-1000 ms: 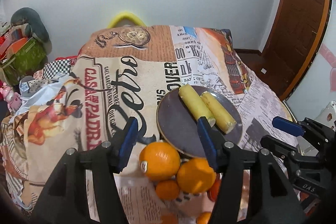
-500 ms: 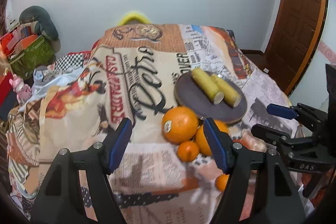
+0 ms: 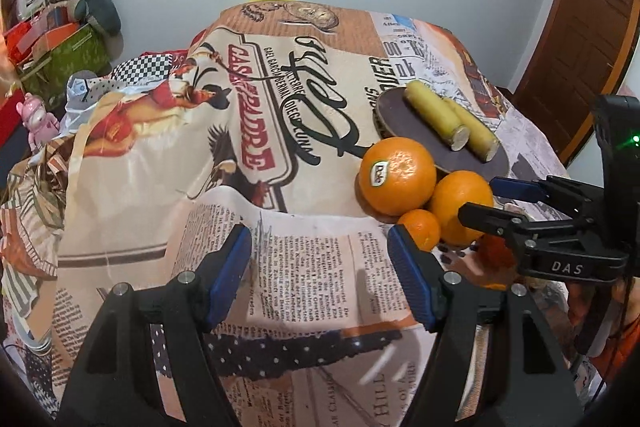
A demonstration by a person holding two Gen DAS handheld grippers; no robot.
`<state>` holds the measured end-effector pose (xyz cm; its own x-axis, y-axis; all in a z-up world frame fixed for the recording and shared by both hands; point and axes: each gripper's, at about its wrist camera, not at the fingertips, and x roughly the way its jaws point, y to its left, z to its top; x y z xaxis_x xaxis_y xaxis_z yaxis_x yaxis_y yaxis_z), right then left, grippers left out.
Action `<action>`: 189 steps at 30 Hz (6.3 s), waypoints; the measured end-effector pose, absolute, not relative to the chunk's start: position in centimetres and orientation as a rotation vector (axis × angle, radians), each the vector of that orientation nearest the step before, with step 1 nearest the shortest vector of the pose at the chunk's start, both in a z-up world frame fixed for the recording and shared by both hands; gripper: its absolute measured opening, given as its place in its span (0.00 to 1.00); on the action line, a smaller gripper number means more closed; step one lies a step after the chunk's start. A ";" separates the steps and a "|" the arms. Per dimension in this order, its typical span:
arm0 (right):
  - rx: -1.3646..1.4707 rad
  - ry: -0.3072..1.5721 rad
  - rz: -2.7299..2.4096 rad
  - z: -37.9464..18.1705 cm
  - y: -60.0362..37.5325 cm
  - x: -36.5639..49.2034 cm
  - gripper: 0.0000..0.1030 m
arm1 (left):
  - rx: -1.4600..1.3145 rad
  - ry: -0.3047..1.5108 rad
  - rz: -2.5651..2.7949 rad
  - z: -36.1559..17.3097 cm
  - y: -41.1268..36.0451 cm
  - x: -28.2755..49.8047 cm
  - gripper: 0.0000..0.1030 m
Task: Organize fruits
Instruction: 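Grasp a large orange with the right tool and lift it, then grasp the Dole-sticker orange with the left tool while the right tool carries its orange, then set both oranges on the plate beside the corn and open both tools, then move the left tool toward the tomato while the right tool approaches the grapefruit segment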
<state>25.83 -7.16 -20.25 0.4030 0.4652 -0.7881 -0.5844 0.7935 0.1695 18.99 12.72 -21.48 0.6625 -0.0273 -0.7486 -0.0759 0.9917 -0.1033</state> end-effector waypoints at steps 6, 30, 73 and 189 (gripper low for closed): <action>-0.127 0.977 0.681 -21.4 -6.4 26.1 0.65 | -0.137 0.850 0.021 -22.0 13.0 19.6 0.68; -0.016 0.790 0.608 -15.7 -12.9 25.3 0.59 | -0.113 0.884 -0.083 -22.6 8.2 25.6 0.68; -0.001 0.737 0.493 -15.3 -17.5 31.8 0.59 | -0.094 0.807 -0.092 -18.8 5.8 31.1 0.66; -0.006 1.026 0.549 -21.8 -20.5 23.5 0.23 | -0.022 0.913 -0.170 -20.6 -0.9 20.5 0.69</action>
<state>23.53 -20.55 -21.80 0.3961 0.4304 -0.8111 -0.4357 0.8657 0.2467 20.54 -0.93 -20.64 0.5992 -0.1559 -0.7853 0.1368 0.9864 -0.0914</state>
